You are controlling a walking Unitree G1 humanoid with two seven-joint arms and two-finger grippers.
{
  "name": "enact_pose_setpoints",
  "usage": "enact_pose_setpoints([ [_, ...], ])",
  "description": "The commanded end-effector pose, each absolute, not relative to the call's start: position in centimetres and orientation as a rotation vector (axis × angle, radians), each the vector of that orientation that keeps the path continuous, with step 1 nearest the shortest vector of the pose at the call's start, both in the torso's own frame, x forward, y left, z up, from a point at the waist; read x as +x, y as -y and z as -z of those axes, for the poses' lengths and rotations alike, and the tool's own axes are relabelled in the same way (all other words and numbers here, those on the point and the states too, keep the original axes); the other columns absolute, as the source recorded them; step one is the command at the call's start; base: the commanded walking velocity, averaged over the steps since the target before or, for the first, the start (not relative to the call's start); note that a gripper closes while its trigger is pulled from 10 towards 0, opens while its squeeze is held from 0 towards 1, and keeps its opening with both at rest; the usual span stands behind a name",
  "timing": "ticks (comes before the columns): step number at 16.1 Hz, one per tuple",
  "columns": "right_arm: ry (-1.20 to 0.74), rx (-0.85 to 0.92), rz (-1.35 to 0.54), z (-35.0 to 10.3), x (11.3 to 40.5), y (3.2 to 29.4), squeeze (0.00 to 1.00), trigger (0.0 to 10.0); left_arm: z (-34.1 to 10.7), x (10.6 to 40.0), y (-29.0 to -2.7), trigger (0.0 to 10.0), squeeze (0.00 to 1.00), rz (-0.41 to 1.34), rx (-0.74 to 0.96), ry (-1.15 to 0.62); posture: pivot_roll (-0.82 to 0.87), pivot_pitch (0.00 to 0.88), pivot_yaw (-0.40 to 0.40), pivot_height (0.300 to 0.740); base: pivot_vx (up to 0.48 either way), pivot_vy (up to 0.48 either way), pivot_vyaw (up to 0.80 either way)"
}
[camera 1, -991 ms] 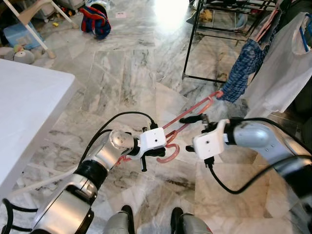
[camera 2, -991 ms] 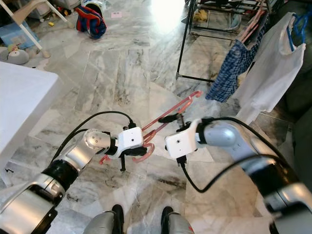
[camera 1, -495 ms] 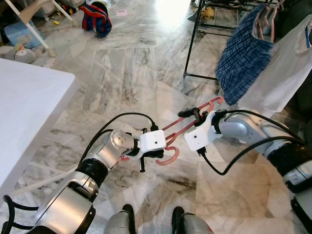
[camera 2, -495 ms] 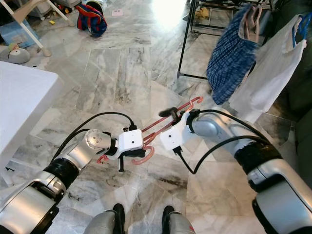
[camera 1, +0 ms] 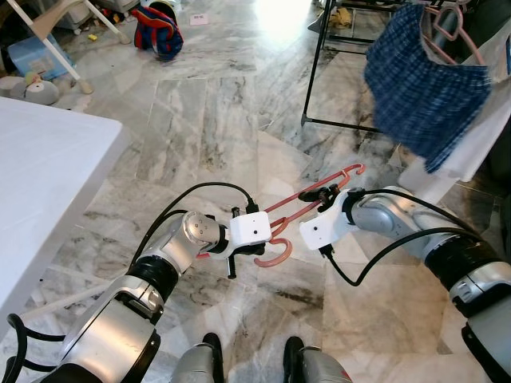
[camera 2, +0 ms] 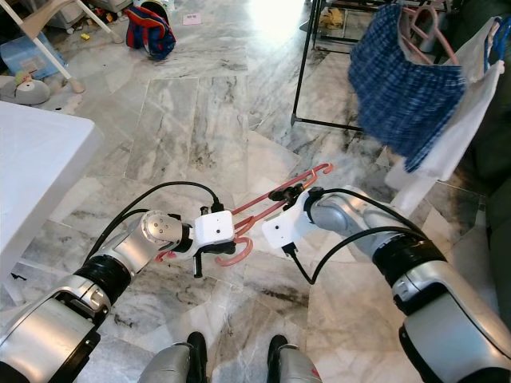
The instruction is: Hang hanger
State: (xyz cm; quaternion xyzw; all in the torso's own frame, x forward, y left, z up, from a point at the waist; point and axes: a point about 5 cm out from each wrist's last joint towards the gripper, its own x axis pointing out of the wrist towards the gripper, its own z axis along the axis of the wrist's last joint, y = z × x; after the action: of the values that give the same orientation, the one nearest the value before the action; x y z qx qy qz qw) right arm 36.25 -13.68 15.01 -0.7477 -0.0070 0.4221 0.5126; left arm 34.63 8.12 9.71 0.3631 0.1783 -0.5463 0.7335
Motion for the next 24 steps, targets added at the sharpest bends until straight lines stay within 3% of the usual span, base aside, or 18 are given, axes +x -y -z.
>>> enact_pose_setpoints([
  [1, 0.023, -1.81, -1.003, -14.7, 36.3, 13.6, 0.0, 0.0, -10.0, 34.8, -8.0, 10.0, 0.0, 1.195, 0.809, -0.375, 0.04, 0.266, 0.04, 0.74, 0.0, 0.0, 0.0],
  [9, 0.227, -1.765, -0.794, -16.2, 37.3, 12.4, 0.0, 0.0, -9.8, 34.8, -8.0, 10.0, 0.0, 1.192, 0.798, -0.38, 0.04, 0.269, 0.04, 0.74, 0.0, 0.0, 0.0],
  [23, 0.198, -1.726, -0.825, -14.8, 37.0, 12.7, 0.0, 0.0, -9.8, 34.9, -8.0, 10.0, 0.0, 1.189, 0.833, -0.365, 0.04, 0.272, 0.038, 0.74, 0.0, 0.0, 0.0],
  [24, 0.197, -1.719, -0.824, -14.8, 36.9, 12.7, 0.0, 0.0, -9.8, 34.9, -7.9, 10.0, 0.05, 1.189, 0.83, -0.35, 0.04, 0.273, 0.037, 0.74, 0.0, 0.0, 0.0],
])
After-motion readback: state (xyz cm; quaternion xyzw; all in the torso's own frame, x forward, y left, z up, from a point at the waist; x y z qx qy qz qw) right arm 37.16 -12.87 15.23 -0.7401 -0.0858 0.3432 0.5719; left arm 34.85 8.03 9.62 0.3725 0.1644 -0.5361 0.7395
